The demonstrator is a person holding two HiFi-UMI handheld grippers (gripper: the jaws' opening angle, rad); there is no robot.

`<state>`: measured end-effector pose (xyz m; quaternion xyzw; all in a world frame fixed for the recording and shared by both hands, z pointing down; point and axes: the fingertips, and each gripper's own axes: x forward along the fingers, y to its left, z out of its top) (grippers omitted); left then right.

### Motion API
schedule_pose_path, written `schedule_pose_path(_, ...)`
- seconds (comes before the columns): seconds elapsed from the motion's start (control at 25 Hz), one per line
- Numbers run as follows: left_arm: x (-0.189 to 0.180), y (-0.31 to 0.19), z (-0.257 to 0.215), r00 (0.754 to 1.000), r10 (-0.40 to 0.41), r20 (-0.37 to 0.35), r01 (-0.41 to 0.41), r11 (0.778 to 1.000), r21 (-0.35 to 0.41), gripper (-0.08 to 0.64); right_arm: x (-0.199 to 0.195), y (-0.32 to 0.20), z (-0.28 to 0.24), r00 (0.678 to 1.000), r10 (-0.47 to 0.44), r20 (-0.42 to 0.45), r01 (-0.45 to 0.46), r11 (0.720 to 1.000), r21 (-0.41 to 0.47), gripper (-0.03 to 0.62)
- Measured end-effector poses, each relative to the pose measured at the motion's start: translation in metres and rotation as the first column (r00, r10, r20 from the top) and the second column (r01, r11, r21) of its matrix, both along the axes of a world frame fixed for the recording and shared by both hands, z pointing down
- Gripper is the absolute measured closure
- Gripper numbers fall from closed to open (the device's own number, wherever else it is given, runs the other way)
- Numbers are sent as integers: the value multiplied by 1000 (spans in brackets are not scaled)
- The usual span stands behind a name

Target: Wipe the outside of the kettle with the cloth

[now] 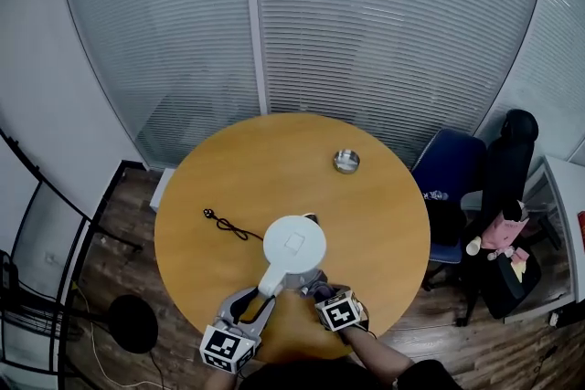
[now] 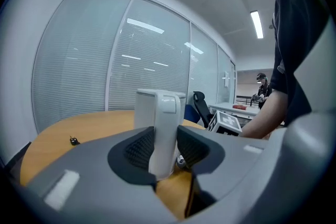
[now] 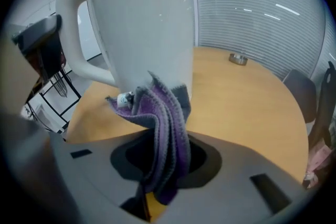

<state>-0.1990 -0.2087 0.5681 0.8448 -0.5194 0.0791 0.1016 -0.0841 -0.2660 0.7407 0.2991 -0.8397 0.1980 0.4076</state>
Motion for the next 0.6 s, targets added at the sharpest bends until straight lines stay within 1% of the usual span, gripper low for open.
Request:
schedule_pose_path(0.08,0,1,0,1000,-8,10,8,1000,-7,414,0,1,0,1000,-4,5,4,1000,-9,485)
schedule_pose_path(0.2,-1,3,0,1000,-19,17,20,1000,-12,414,6,7,-12,999,23,48,-22,999,-30,484)
schedule_pose_path(0.28,0,3,-1,1000,-24,16,24,1000,-12,416,16,7,-26,991,78,109,-74,997,-35,484)
schedule_pose_path(0.36,-1,3,0,999,-30,13,30,999,-13,416,29,1,-44,971,158,177,-154,987,-37,483)
schedule_pose_path(0.44,-3,4,1,999,-37,8,37,999,-13,414,41,-9,-65,940,232,252,-229,973,-40,484)
schedule_pose_path(0.52,-3,5,0,999,-40,2,40,999,-6,414,43,-19,-92,893,274,357,-273,960,-56,484)
schedule_pose_path(0.56,-3,5,-1,999,-40,1,40,999,-3,414,41,-24,-108,858,290,425,-286,955,-76,483)
schedule_pose_path(0.6,-3,4,-2,999,-40,0,40,999,-1,414,39,-30,-124,810,309,499,-296,949,-107,483)
